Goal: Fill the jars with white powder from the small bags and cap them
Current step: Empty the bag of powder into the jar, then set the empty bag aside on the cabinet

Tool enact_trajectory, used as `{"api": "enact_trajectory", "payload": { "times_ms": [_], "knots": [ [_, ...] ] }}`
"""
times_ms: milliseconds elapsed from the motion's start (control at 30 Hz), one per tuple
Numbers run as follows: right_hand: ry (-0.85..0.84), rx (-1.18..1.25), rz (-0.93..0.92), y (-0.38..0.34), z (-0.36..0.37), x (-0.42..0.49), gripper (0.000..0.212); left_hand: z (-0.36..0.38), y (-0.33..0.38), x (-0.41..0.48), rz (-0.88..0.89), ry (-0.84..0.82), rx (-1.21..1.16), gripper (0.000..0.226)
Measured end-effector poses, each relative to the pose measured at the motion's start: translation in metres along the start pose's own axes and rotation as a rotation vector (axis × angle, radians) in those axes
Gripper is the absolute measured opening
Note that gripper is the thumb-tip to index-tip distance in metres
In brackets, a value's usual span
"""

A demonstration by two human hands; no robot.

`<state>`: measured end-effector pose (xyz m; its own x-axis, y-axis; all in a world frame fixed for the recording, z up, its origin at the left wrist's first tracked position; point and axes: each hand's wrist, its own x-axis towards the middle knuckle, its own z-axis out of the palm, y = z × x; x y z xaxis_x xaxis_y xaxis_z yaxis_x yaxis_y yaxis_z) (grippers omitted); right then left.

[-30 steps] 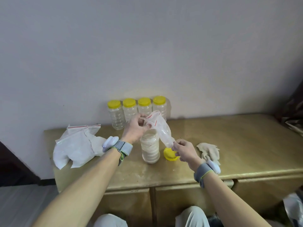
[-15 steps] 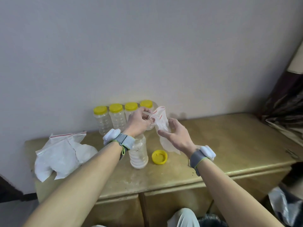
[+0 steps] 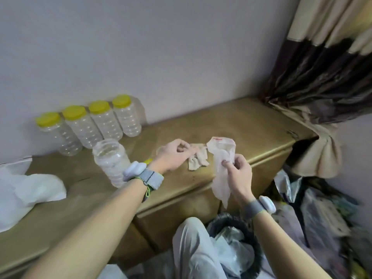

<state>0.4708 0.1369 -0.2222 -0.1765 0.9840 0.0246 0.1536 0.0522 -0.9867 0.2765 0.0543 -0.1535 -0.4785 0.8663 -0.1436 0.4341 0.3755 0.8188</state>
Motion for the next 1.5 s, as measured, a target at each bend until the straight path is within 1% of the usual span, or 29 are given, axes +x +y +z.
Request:
{"api": "enact_trajectory", "payload": {
  "times_ms": [33,100,200,267,367,500,533,567,633,667,700,800,900,967,1133,1233,1267,1433,1467,1500],
  "knots": [
    [0.045,0.010,0.058,0.016,-0.009,-0.004,0.016,0.012,-0.003,-0.001,0.008,-0.019,0.032,0.035],
    [0.114,0.028,0.170,0.044,-0.019,-0.007,0.024,0.030,-0.010,0.002,0.042,-0.051,0.126,0.021],
    [0.160,-0.046,0.253,0.082,-0.026,-0.017,0.020,0.049,-0.022,-0.001,0.062,-0.087,0.281,0.011],
    [0.170,-0.140,0.301,0.107,-0.026,-0.023,0.023,0.061,-0.032,0.002,0.083,-0.109,0.362,0.013],
    [0.122,-0.266,0.367,0.140,-0.025,-0.033,0.033,0.069,-0.042,-0.002,0.109,-0.131,0.432,0.024],
    [-0.003,-0.467,0.494,0.182,-0.027,-0.040,0.024,0.074,-0.049,-0.005,0.142,-0.087,0.544,0.030],
    [-0.042,-0.517,0.537,0.191,-0.029,-0.041,0.026,0.075,-0.049,-0.006,0.152,-0.081,0.564,0.030],
    [-0.080,-0.563,0.579,0.200,-0.031,-0.043,0.034,0.075,-0.048,-0.006,0.161,-0.080,0.578,0.031],
    [-0.118,-0.638,0.637,0.214,-0.032,-0.047,0.058,0.072,-0.048,-0.007,0.167,-0.093,0.604,0.034],
    [-0.103,-0.648,0.652,0.217,-0.033,-0.048,0.063,0.071,-0.048,-0.007,0.168,-0.104,0.616,0.035],
    [-0.083,-0.646,0.646,0.218,-0.034,-0.048,0.062,0.071,-0.047,-0.008,0.165,-0.115,0.626,0.036],
    [-0.054,-0.590,0.521,0.198,-0.032,-0.046,0.048,0.069,-0.045,-0.009,0.164,-0.139,0.643,0.034],
    [-0.024,-0.508,0.272,0.152,-0.024,-0.035,0.022,0.062,-0.037,-0.011,0.158,-0.157,0.595,0.031],
    [-0.058,-0.484,0.088,0.114,-0.012,-0.029,0.007,0.051,-0.031,-0.015,0.165,-0.143,0.577,0.030],
    [-0.143,-0.434,-0.288,0.031,0.027,-0.017,0.006,0.013,-0.008,-0.023,0.270,-0.025,0.615,0.026],
    [-0.221,-0.386,-0.459,-0.013,0.061,-0.018,0.008,-0.033,0.007,-0.028,0.327,0.103,0.635,0.027],
    [-0.249,-0.369,-0.519,-0.035,0.081,-0.022,0.009,-0.059,0.008,-0.035,0.329,0.173,0.627,0.026],
    [-0.372,-0.368,-0.791,-0.112,0.143,-0.036,0.017,-0.149,0.008,-0.063,0.276,0.418,0.577,0.022],
    [-0.402,-0.329,-0.843,-0.131,0.162,-0.045,0.017,-0.173,-0.001,-0.075,0.240,0.474,0.569,0.023],
    [-0.401,-0.252,-0.848,-0.148,0.173,-0.054,0.017,-0.189,-0.010,-0.084,0.204,0.505,0.555,0.024]
  ]
}}
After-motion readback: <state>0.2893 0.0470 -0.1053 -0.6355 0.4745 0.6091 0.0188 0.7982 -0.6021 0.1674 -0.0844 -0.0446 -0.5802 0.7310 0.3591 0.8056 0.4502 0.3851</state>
